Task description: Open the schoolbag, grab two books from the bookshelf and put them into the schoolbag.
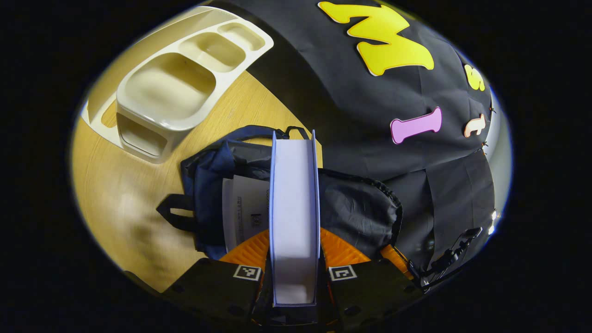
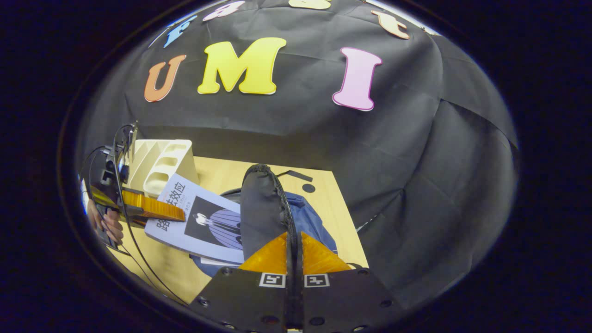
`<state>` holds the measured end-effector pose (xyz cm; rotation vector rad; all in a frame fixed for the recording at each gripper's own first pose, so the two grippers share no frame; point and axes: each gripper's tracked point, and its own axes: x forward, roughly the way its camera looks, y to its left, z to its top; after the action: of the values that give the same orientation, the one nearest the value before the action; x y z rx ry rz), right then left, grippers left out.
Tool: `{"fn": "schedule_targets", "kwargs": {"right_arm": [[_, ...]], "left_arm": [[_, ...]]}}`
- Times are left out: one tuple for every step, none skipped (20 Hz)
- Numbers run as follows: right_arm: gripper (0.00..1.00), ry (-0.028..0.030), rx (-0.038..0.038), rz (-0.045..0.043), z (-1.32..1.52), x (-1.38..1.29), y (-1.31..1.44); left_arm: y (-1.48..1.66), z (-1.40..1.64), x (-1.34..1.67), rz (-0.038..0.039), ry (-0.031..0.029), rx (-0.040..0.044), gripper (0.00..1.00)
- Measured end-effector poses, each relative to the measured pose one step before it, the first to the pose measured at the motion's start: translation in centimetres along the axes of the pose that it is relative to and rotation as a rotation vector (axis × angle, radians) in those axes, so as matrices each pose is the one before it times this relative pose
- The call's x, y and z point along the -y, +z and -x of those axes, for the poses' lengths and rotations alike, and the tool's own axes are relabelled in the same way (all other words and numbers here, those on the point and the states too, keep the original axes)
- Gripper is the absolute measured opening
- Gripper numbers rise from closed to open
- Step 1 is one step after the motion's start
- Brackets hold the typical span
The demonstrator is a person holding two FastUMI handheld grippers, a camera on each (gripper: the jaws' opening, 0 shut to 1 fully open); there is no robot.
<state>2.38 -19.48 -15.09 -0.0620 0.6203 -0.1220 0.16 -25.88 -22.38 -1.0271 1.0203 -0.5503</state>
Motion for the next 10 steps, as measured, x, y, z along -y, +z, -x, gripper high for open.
{"fn": "schedule_targets", "kwargs": {"right_arm": [[0.02, -0.00050, 0.00098, -0.00150, -0.011, 0.108, 0.123], [0.00, 0.00068, 0.00211, -0.00135, 0.054, 0.047, 0.263], [0.00, -0.00084, 0.00319, 0.00251, 0.027, 0.066, 0.217], [0.00, -0.00308, 0.00305, 0.00695, 0.037, 0.083, 0.236], [0.00, -0.00447, 0.00409, 0.00942, 0.006, 0.163, 0.169], [0.00, -0.00412, 0.00316, 0.00953, 0.025, 0.087, 0.189], [0.00, -0.00234, 0.00128, 0.00794, 0.034, -0.002, 0.067], [0.02, -0.00141, 0.00202, 0.00673, -0.004, 0.005, 0.124], [0.00, -0.00210, 0.00055, 0.00682, -0.050, 0.036, 0.020], [0.00, -0.00279, 0.00204, 0.00686, -0.017, 0.021, 0.101]], "left_arm": [[-0.101, -0.425, 0.129, 0.00470, -0.00549, 0.00195, 0.39], [-0.187, -0.491, 0.175, 0.00658, -0.00507, -0.00045, 0.39], [-0.233, -0.526, 0.116, 0.01271, -0.00488, -0.00290, 0.39], [-0.213, -0.547, 0.226, 0.01007, -0.00445, -0.00244, 0.36], [-0.187, -0.585, 0.225, 0.00276, -0.00460, -0.00121, 0.39], [-0.141, -0.801, 0.327, -0.00357, -0.00581, -0.00339, 0.39], [-0.198, -0.728, 0.209, -0.00289, -0.00722, -0.00573, 0.39], [-0.166, -1.000, 0.230, 0.00754, -0.00719, -0.00904, 0.39], [-0.168, -0.819, 0.077, 0.00818, -0.00720, -0.00943, 0.39], [-0.345, -0.800, 0.037, 0.00632, -0.00388, -0.01427, 0.39]]}}
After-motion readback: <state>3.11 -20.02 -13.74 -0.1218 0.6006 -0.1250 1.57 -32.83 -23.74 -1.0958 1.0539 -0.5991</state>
